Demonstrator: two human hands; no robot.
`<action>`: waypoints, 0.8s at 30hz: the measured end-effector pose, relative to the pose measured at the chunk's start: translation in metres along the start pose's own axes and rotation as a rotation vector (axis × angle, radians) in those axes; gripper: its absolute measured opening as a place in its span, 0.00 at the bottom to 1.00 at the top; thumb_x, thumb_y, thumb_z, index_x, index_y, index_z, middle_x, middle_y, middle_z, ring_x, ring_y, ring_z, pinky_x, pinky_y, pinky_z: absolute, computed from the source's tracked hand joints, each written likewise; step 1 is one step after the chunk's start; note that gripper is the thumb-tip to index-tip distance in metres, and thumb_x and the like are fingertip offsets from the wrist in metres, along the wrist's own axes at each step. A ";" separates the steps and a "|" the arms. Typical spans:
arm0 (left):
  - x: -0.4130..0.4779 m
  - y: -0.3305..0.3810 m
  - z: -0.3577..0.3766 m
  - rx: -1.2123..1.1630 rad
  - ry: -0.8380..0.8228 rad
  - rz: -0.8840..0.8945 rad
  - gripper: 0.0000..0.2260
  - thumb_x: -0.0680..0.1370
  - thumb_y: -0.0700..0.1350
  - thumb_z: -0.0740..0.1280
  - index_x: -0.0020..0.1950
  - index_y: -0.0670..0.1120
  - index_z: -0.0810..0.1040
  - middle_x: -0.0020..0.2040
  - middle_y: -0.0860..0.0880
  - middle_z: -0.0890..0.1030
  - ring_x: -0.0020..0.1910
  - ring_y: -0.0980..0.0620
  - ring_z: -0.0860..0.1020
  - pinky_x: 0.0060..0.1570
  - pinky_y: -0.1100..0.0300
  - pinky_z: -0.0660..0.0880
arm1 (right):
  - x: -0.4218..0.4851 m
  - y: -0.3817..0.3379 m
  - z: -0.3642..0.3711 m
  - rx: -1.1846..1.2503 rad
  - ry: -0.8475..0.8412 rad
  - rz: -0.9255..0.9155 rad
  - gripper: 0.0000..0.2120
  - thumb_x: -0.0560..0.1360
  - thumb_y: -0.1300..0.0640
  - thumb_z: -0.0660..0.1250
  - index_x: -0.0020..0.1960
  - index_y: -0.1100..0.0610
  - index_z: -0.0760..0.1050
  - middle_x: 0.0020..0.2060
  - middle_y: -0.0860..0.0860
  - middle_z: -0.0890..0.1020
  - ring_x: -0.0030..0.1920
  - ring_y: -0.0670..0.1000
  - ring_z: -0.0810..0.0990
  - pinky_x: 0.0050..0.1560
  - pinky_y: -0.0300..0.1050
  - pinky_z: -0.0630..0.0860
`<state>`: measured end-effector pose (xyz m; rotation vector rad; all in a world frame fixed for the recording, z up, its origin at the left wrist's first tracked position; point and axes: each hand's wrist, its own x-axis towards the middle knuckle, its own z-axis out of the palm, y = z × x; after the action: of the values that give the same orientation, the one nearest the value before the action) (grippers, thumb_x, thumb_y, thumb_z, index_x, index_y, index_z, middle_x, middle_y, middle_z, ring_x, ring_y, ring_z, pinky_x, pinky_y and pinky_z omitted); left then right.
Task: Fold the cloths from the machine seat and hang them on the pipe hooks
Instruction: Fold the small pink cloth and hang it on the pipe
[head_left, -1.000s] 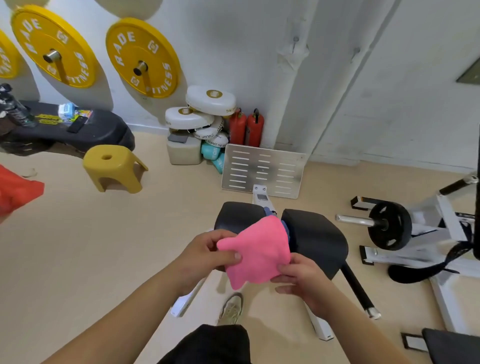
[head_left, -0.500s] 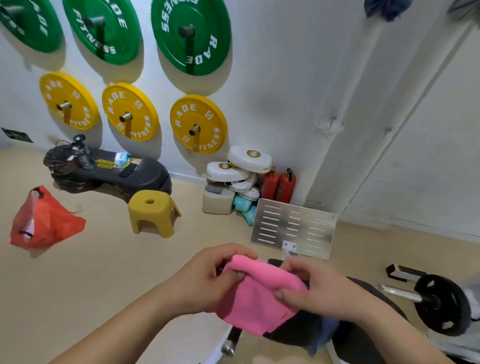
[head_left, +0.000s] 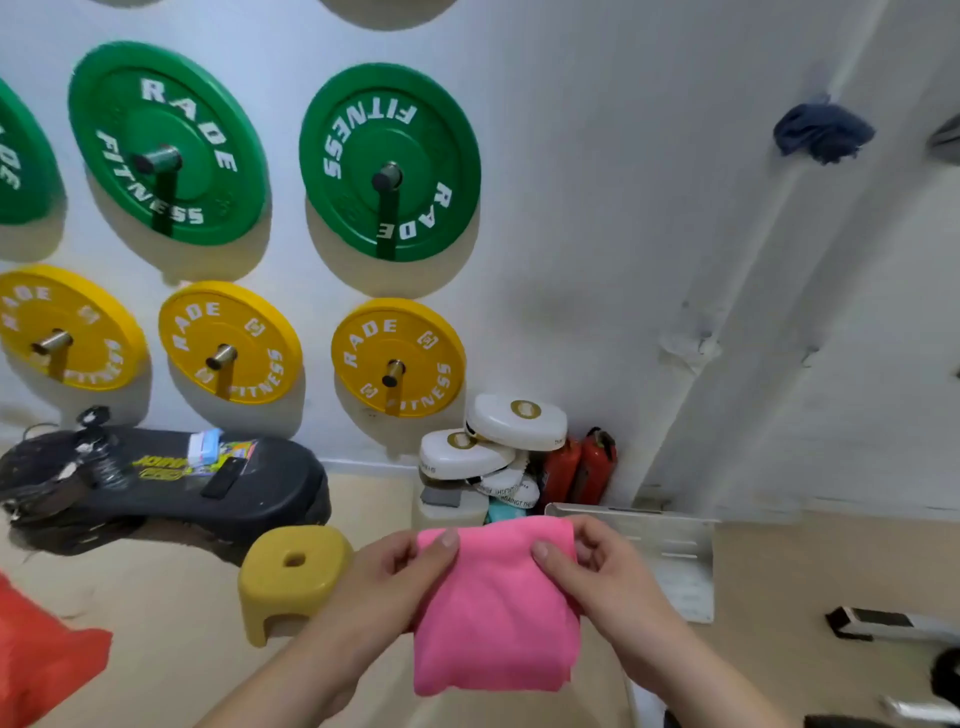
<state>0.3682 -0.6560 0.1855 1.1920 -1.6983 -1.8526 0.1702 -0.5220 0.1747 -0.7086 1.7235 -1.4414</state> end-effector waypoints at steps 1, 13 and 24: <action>0.021 0.009 0.000 0.039 -0.005 0.001 0.16 0.79 0.57 0.70 0.43 0.45 0.84 0.34 0.50 0.81 0.34 0.54 0.78 0.40 0.53 0.79 | 0.012 -0.006 -0.001 0.011 0.032 0.010 0.06 0.75 0.59 0.77 0.51 0.56 0.83 0.46 0.55 0.88 0.46 0.51 0.85 0.45 0.44 0.79; 0.257 0.137 0.153 0.186 -0.352 0.192 0.06 0.75 0.51 0.75 0.47 0.49 0.86 0.41 0.44 0.86 0.39 0.50 0.82 0.43 0.49 0.80 | 0.169 -0.083 -0.183 0.009 0.334 0.090 0.11 0.77 0.54 0.75 0.56 0.59 0.81 0.43 0.55 0.87 0.38 0.47 0.84 0.34 0.40 0.76; 0.464 0.250 0.324 0.186 -0.412 0.312 0.01 0.76 0.44 0.74 0.44 0.47 0.84 0.34 0.50 0.82 0.32 0.52 0.77 0.35 0.53 0.74 | 0.349 -0.142 -0.357 -0.094 0.480 0.055 0.15 0.73 0.49 0.78 0.55 0.55 0.80 0.47 0.52 0.88 0.41 0.46 0.86 0.40 0.40 0.79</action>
<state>-0.2183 -0.8473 0.2384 0.5761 -2.1705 -1.8599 -0.3276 -0.6364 0.2662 -0.3735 2.1663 -1.5883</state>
